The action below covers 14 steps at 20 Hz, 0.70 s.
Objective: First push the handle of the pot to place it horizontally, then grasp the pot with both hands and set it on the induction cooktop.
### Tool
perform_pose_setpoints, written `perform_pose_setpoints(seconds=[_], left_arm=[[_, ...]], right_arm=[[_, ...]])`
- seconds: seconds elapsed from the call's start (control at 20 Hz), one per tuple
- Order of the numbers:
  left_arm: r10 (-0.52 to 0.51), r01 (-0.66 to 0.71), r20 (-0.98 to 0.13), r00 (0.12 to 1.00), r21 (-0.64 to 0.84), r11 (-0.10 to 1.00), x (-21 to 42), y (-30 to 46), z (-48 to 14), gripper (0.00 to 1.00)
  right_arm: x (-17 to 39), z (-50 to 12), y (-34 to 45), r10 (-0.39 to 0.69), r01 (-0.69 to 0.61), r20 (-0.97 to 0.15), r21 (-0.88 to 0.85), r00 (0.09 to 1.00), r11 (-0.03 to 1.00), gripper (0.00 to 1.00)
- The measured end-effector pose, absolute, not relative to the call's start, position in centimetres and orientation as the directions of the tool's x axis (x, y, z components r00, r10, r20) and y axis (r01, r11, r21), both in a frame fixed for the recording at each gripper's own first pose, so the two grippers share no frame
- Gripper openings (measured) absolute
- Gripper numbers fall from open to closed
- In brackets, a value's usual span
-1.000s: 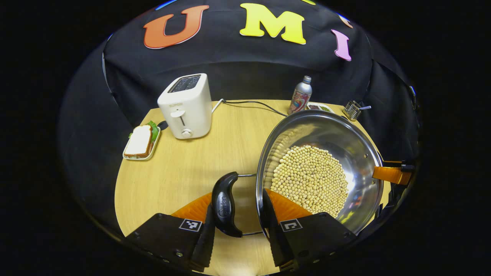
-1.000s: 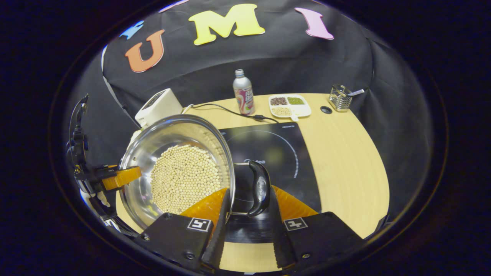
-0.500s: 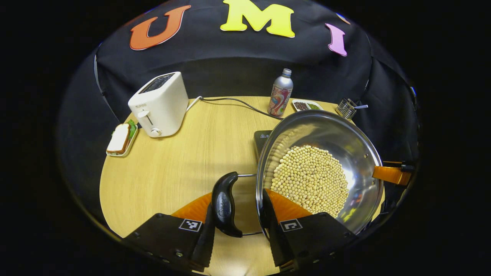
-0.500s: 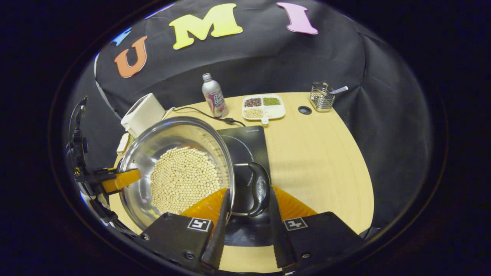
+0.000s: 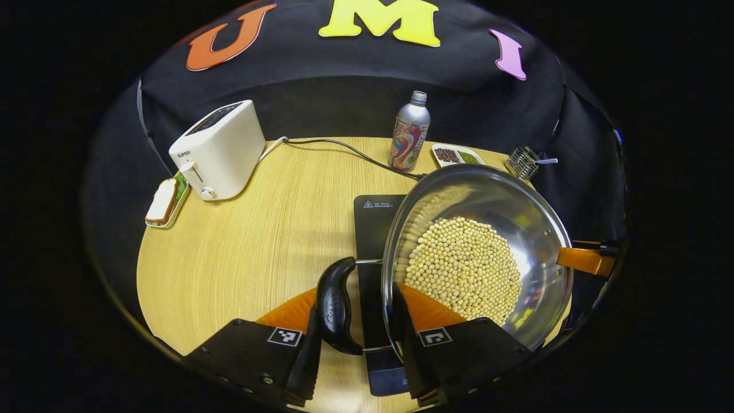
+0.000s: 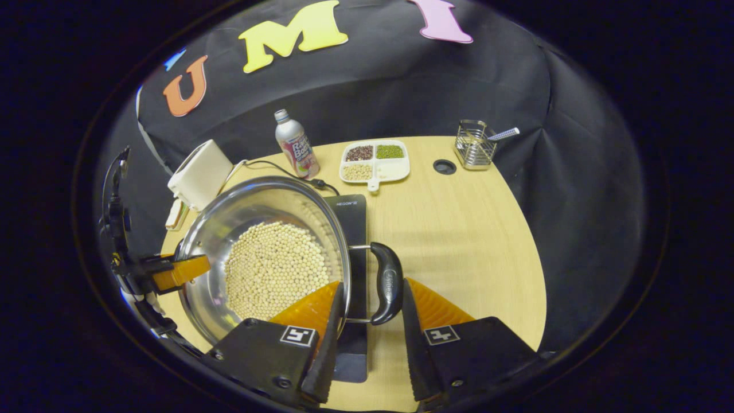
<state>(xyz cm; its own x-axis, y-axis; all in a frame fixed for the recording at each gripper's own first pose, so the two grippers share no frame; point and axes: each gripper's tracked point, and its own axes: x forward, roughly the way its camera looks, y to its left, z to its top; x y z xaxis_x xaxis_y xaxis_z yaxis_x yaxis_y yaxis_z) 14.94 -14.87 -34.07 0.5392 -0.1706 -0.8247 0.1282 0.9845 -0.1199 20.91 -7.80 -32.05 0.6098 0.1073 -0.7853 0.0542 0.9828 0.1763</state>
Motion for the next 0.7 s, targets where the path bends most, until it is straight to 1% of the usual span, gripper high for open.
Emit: perform_pose_setpoints(seconds=[0.25,0.35,0.4,0.55,0.7], left_arm=[[-0.166,0.124,-0.843,0.512,-0.118,0.985,16.0,-15.4,-35.3,0.59],[-0.18,0.123,-0.843,0.508,-0.136,0.983,16.4,-15.6,-35.8,0.59],[-0.186,0.123,-0.833,0.521,-0.142,0.982,16.6,-15.4,-35.8,0.59],[-0.205,0.133,-0.843,0.497,-0.159,0.978,16.7,-15.4,-36.0,0.59],[-0.208,0.135,-0.84,0.5,-0.162,0.978,16.8,-15.5,-35.9,0.59]], right_arm=[[22.3,-33.0,-8.3,0.114,0.048,-0.8,0.175,0.589,0.983,0.53],[22.7,-33.0,-8.4,0.118,0.039,-0.791,0.177,0.601,0.983,0.53],[23.1,-33.1,-8.5,0.125,0.032,-0.784,0.181,0.609,0.983,0.53],[23.0,-33.3,-8.5,0.132,0.028,-0.787,0.186,0.603,0.982,0.53],[23.0,-33.3,-8.4,0.142,0.028,-0.76,0.206,0.634,0.978,0.54]])
